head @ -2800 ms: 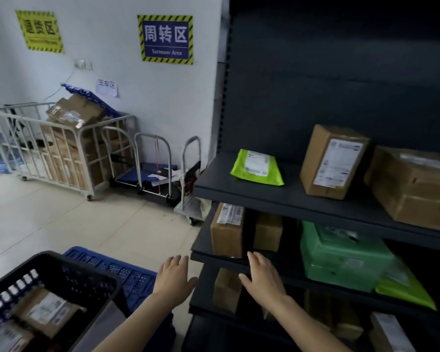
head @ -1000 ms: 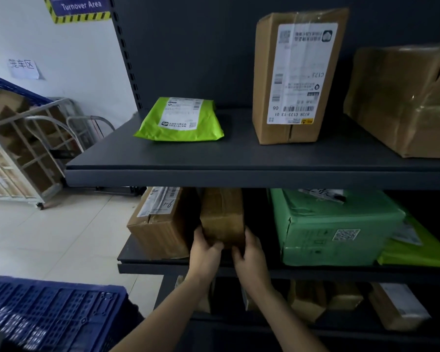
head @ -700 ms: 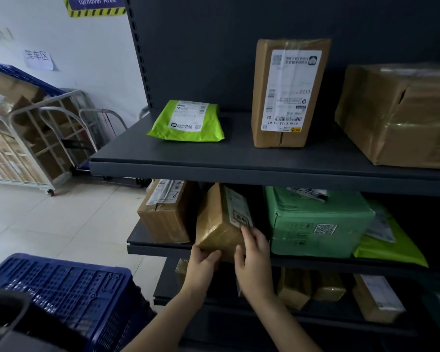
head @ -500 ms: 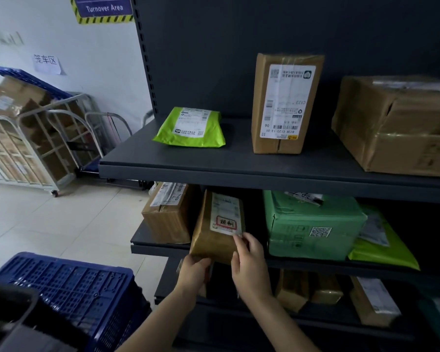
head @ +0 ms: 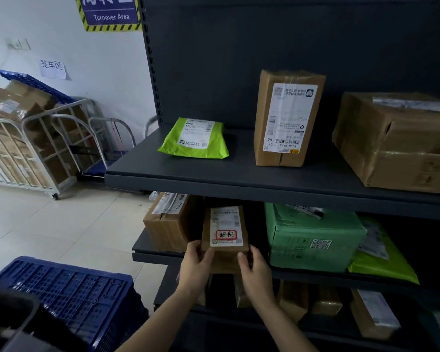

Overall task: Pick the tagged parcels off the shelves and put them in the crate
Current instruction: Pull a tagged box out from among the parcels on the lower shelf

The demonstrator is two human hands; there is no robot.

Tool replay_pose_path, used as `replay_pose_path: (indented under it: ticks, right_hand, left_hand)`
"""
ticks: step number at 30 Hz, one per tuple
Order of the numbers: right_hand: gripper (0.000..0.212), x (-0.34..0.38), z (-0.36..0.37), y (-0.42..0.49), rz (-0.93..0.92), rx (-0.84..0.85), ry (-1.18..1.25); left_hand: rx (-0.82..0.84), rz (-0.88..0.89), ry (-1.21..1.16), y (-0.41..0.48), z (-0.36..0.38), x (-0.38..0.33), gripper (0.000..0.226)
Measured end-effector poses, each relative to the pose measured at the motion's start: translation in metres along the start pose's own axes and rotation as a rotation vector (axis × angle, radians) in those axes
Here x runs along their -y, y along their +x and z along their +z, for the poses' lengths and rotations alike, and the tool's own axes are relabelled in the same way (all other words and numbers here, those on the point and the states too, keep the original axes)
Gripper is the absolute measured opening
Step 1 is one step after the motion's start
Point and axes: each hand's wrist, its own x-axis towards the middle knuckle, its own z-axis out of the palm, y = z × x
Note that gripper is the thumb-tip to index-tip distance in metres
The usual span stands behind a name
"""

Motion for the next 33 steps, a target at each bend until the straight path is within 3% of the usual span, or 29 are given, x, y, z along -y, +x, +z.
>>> replay_pose_path:
  ticks: [7, 12, 15, 21, 26, 33]
  right_hand:
    - [0.048, -0.003, -0.004, -0.002, 0.005, -0.029, 0.044]
    - [0.041, 0.003, -0.001, 0.007, 0.091, -0.004, 0.178]
    - [0.046, 0.008, 0.003, 0.013, 0.253, 0.064, 0.335]
    - [0.058, 0.012, 0.015, 0.023, 0.459, 0.095, 0.6]
    - [0.052, 0.022, 0.028, 0.035, 0.398, -0.014, 0.677]
    - [0.053, 0.034, 0.043, 0.025, 0.324, -0.002, 0.69]
  left_hand:
    - [0.01, 0.03, -0.015, 0.001, -0.004, -0.002, 0.04]
    - [-0.427, 0.123, 0.088, 0.018, -0.046, -0.012, 0.047]
    - [-0.509, 0.067, 0.117, 0.043, -0.076, -0.023, 0.055]
    - [-0.286, -0.076, 0.111, 0.087, -0.106, -0.026, 0.065]
    - [-0.174, -0.092, 0.047, 0.095, -0.11, -0.027, 0.064]
    - [-0.069, -0.065, -0.092, 0.076, -0.11, -0.024, 0.045]
